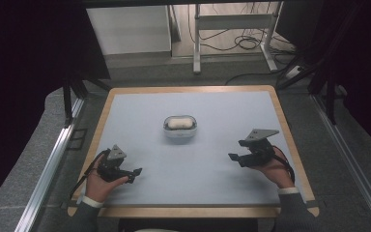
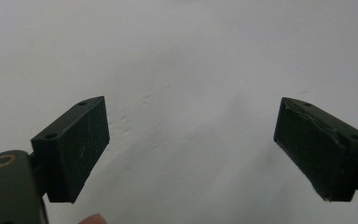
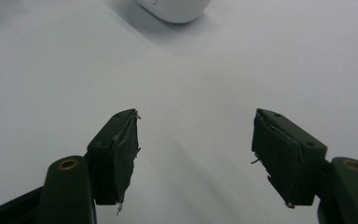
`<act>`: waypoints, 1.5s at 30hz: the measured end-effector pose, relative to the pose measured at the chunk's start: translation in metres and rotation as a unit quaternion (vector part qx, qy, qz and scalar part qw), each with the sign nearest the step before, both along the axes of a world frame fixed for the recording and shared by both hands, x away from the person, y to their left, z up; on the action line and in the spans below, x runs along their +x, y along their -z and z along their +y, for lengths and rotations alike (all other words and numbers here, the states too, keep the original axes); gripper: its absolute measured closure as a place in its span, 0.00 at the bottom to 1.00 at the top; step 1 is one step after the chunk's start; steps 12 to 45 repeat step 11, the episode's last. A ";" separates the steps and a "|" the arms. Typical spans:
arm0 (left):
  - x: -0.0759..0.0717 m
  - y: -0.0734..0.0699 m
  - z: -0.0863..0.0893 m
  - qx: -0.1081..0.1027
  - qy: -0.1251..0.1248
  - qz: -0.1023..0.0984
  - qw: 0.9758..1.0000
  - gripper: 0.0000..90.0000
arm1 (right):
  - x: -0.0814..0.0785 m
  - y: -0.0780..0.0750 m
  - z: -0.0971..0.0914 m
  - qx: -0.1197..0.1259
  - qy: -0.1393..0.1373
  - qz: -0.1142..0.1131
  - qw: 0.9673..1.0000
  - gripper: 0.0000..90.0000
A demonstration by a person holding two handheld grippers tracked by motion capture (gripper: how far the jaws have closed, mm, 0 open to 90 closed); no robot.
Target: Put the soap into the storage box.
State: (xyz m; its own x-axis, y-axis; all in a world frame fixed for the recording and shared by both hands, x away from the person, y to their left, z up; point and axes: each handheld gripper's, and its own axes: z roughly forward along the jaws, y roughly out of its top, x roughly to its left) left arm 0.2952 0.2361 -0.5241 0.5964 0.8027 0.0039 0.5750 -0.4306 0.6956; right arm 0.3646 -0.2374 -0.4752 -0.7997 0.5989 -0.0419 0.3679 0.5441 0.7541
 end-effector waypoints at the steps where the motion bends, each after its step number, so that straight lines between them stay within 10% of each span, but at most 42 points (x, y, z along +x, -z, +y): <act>1: 0.000 0.000 -0.001 0.003 0.002 -0.001 1.000 0.12 | -0.001 0.001 -0.001 0.003 0.003 0.000 1.000 0.34; 45: 0.000 0.001 -0.001 0.003 0.002 -0.005 1.000 0.12 | -0.004 0.004 -0.001 0.007 0.010 -0.013 1.000 0.31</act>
